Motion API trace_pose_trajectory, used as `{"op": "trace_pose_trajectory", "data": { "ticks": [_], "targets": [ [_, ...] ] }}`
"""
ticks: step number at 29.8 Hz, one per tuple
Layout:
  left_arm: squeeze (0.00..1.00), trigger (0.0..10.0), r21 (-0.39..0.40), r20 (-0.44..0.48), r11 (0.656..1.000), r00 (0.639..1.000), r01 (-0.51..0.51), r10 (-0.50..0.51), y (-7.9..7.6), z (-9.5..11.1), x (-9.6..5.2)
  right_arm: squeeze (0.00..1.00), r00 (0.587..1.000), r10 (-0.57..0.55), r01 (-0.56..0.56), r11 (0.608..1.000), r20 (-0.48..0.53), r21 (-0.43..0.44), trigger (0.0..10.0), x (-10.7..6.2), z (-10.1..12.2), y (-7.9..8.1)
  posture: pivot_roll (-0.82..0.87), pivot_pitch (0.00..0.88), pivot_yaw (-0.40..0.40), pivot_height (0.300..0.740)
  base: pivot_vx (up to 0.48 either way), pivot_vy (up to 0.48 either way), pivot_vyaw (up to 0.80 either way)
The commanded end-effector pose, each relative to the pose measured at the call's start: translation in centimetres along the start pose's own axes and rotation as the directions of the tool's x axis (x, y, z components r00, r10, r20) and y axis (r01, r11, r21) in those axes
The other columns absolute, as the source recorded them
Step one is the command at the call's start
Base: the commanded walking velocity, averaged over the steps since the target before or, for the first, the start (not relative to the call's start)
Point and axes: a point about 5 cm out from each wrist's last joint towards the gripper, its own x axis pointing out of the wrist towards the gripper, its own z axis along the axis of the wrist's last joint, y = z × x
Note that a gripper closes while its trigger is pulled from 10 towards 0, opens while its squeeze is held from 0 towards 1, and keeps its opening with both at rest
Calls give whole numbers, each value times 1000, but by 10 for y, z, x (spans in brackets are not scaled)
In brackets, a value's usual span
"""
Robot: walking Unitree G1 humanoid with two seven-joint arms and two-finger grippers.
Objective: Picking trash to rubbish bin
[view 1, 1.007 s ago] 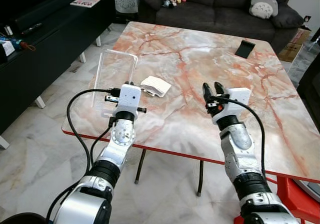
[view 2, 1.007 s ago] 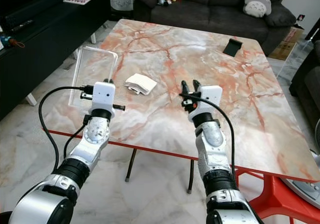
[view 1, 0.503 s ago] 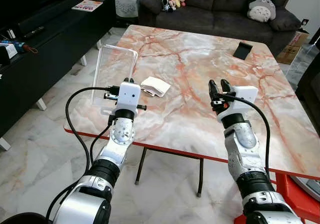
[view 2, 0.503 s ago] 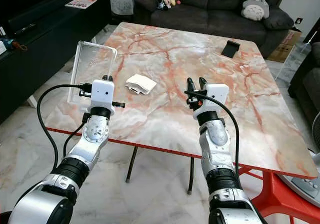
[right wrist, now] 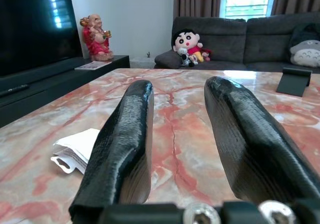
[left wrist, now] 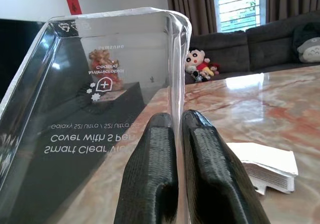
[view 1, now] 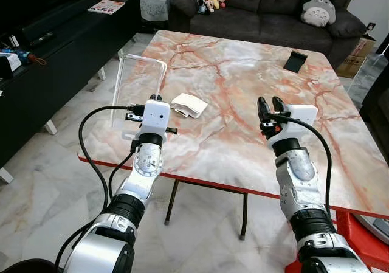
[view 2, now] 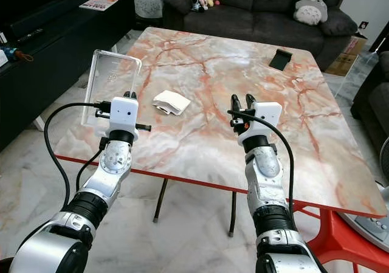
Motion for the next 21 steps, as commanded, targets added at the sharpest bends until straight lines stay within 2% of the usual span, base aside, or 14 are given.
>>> {"op": "trace_pose_trajectory", "data": {
  "ticks": [1, 14, 21],
  "targets": [
    [0, 10000, 2, 21, 1000, 1000, 9, -9, 0, 5, 3, 0, 1000, -30, 30, 999, 5, 16, 10000, -1, -1, -4, -60, 11, -50, 740, 0, 0, 0],
    [0, 10000, 19, 32, 999, 999, 37, -38, 3, 9, 9, 0, 998, -58, 58, 998, 6, 34, 10000, -5, -6, -1, -61, 5, -5, 740, 0, 0, 0],
    [0, 10000, 9, 31, 999, 998, 47, -47, -1, 9, 9, 0, 998, -58, 57, 998, 9, 34, 10000, -4, -5, -1, -66, 0, -11, 740, -175, 0, 0]
  ]
}}
